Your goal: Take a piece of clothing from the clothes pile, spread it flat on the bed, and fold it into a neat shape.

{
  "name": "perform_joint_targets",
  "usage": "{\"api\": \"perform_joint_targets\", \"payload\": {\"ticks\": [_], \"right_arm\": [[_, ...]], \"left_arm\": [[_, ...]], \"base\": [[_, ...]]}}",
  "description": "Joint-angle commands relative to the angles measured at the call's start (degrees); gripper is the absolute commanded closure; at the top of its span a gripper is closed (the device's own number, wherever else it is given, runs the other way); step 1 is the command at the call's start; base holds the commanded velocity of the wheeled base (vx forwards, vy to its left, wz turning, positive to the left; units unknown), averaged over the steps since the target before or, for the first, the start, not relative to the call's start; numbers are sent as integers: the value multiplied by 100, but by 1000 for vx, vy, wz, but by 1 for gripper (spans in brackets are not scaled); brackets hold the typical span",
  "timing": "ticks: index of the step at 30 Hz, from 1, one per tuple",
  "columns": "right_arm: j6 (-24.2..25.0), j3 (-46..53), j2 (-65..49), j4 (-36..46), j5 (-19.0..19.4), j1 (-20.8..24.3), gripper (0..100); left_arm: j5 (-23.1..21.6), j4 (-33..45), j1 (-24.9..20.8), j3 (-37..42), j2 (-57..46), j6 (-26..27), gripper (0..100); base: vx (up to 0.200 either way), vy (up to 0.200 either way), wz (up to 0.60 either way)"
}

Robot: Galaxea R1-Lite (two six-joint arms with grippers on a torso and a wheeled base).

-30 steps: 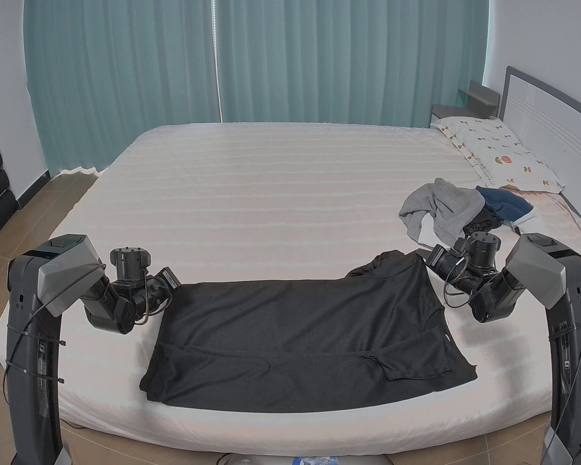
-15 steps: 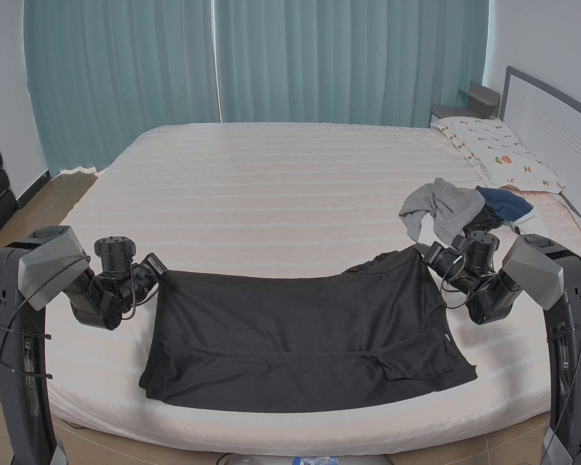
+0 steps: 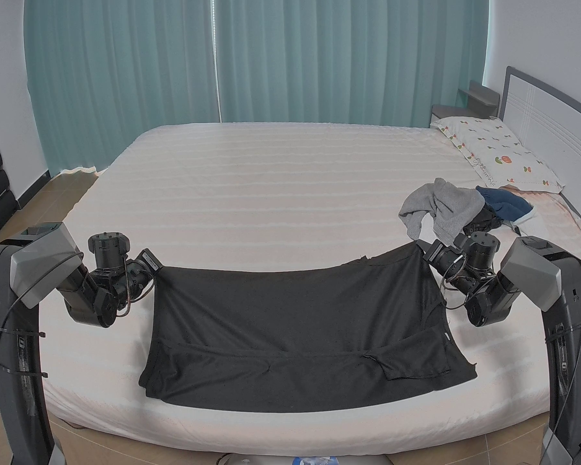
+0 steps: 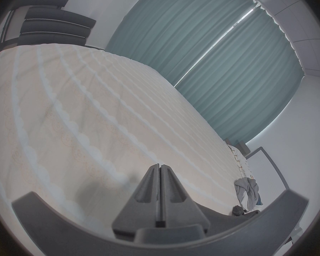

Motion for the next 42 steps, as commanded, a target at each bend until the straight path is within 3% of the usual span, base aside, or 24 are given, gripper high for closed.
{"api": "perform_joint_targets", "payload": {"ticks": [1, 11, 17, 30, 42], "right_arm": [[-23, 313, -120, -21, 54, -89, 100], [-23, 832, -498, -109, 195, -283, 100], [-384, 1385, -436, -575, 432, -291, 100], [-832, 1359, -313, -540, 397, -230, 100], [-850, 2036, -700, -795, 529, -309, 100]], "left_arm": [[3, -10, 8, 50, -35, 6, 100], [-103, -432, 16, 709, -351, 42, 100], [-103, -722, 16, 859, -360, 209, 100], [-103, -757, 51, 1096, -272, 235, 100], [-103, -1803, 69, 1685, -246, 191, 100]], "base": [[0, 0, 0], [0, 0, 0], [0, 0, 0], [0, 0, 0], [0, 0, 0]]}}
